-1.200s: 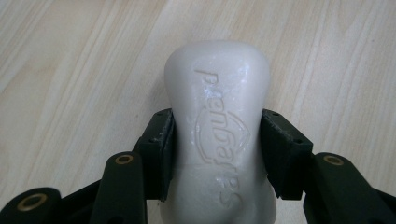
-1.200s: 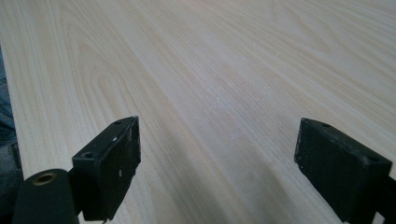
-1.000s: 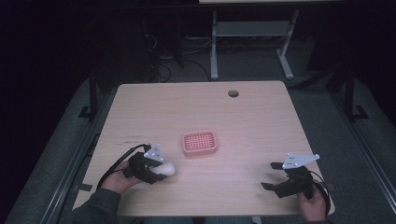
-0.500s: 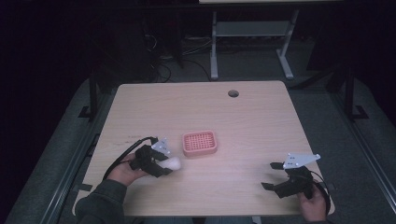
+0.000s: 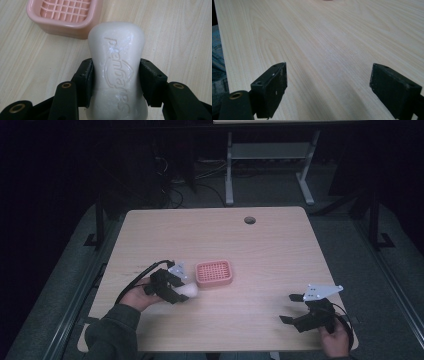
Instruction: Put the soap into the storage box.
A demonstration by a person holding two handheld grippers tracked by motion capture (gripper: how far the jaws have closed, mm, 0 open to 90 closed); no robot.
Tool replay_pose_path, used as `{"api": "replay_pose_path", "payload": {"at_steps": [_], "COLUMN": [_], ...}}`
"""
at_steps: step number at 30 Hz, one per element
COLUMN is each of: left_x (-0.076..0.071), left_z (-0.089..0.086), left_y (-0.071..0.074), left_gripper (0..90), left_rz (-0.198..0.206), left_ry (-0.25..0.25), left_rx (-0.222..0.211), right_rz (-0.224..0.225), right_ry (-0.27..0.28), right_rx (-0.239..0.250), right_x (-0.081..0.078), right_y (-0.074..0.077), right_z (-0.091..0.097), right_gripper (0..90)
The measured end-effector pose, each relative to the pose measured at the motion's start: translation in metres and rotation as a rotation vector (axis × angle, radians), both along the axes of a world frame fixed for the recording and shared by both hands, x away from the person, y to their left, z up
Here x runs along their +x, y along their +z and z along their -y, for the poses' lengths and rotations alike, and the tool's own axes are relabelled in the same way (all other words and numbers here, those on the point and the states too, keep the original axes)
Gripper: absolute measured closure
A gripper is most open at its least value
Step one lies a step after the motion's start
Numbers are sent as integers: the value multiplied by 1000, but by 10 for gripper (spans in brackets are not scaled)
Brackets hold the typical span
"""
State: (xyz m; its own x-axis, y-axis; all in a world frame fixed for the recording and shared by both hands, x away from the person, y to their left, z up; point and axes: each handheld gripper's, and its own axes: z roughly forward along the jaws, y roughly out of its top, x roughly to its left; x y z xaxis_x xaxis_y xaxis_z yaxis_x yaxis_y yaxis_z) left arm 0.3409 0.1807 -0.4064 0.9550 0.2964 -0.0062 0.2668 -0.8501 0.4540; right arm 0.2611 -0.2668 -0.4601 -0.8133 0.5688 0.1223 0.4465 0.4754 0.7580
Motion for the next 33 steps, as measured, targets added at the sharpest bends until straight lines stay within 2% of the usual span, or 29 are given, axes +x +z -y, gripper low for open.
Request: {"api": "replay_pose_path", "payload": {"at_steps": [4,9,16,20,33], "left_x": [3,7,13,16,28], "left_z": [2,6,11,13,26], "left_y": [1,2,5,6,13], "left_gripper": [491,491,491,491,491], "left_rz": [-10,-9,-7,-3,4], "left_ry": [1,-8,-4,-11,-31], "left_rx": [-4,7,-3,13,17], "right_rz": [1,1,1,5,6], "right_ry": [1,2,1,0,-8], "right_rx": [2,3,6,7,21], "right_x": [0,0,-1,-1,-2], "right_y": [0,0,1,1,1], "right_z": [0,0,0,0,3], "right_gripper": [142,142,142,142,142]}}
